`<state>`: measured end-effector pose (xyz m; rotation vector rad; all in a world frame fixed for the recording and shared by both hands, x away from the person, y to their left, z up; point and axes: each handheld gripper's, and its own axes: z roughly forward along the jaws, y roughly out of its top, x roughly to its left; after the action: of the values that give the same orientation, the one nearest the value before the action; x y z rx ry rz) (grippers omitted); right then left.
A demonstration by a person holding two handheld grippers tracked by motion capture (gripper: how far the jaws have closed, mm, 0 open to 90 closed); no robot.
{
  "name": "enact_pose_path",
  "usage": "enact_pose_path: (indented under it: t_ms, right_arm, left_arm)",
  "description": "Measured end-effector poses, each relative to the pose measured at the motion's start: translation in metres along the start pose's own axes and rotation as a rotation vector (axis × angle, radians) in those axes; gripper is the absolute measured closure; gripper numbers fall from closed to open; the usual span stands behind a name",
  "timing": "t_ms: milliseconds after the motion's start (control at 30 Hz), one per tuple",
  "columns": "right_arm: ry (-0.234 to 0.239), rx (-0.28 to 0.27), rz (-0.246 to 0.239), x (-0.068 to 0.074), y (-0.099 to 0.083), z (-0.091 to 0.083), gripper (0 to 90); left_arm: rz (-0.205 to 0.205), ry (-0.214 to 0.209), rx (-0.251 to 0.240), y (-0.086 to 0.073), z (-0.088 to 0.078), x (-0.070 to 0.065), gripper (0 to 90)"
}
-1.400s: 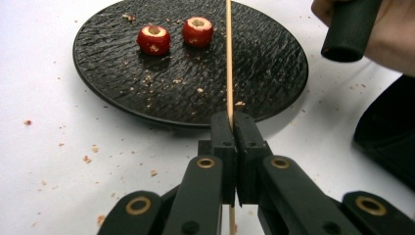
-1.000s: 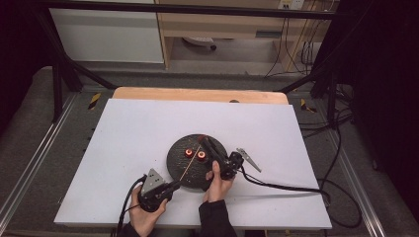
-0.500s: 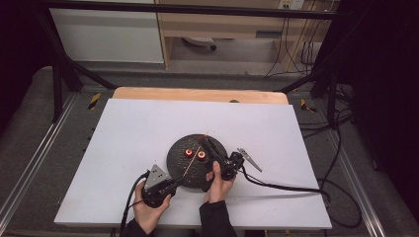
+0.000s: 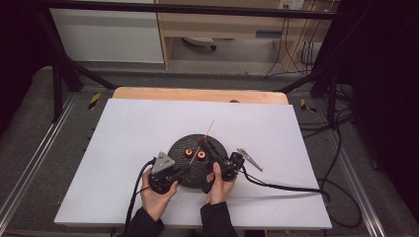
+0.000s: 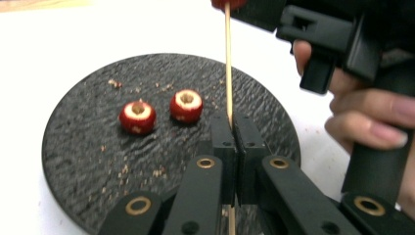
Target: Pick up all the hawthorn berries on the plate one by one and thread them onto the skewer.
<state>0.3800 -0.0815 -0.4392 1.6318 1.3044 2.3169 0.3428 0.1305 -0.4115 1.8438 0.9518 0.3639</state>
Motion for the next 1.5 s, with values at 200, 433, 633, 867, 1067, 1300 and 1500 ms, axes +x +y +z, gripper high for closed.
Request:
enact_pose_path:
  t_ms: [200,433,633,867,1067,1300,1500]
  right_arm:
    - [0.001,0.008,-0.007,0.000,-0.001,-0.001,63.4]
    - [0.000,0.034,-0.022,0.000,-0.002,-0.003,63.4]
    - [-0.002,0.055,-0.023,-0.001,-0.004,-0.003,63.4]
    - [-0.003,0.093,-0.038,-0.001,-0.004,-0.002,63.2]
    - [-0.008,0.149,-0.076,0.000,0.002,-0.002,52.2]
    - [-0.005,0.264,-0.196,0.002,0.016,-0.003,33.2]
    - [-0.024,0.374,-0.296,0.002,0.026,-0.003,17.8]
  left_arm:
    - [0.004,-0.001,0.001,0.015,0.009,0.000,88.4]
    - [0.007,-0.009,0.005,0.027,0.017,0.002,88.4]
    - [0.008,-0.009,0.009,0.028,0.019,0.004,88.4]
    - [0.014,-0.014,0.012,0.027,0.020,0.006,88.4]
    - [0.024,-0.020,0.009,0.023,0.013,0.009,88.5]
    - [0.025,-0.018,0.031,0.014,0.005,0.017,88.5]
    - [0.021,-0.011,0.046,0.004,-0.005,0.028,88.4]
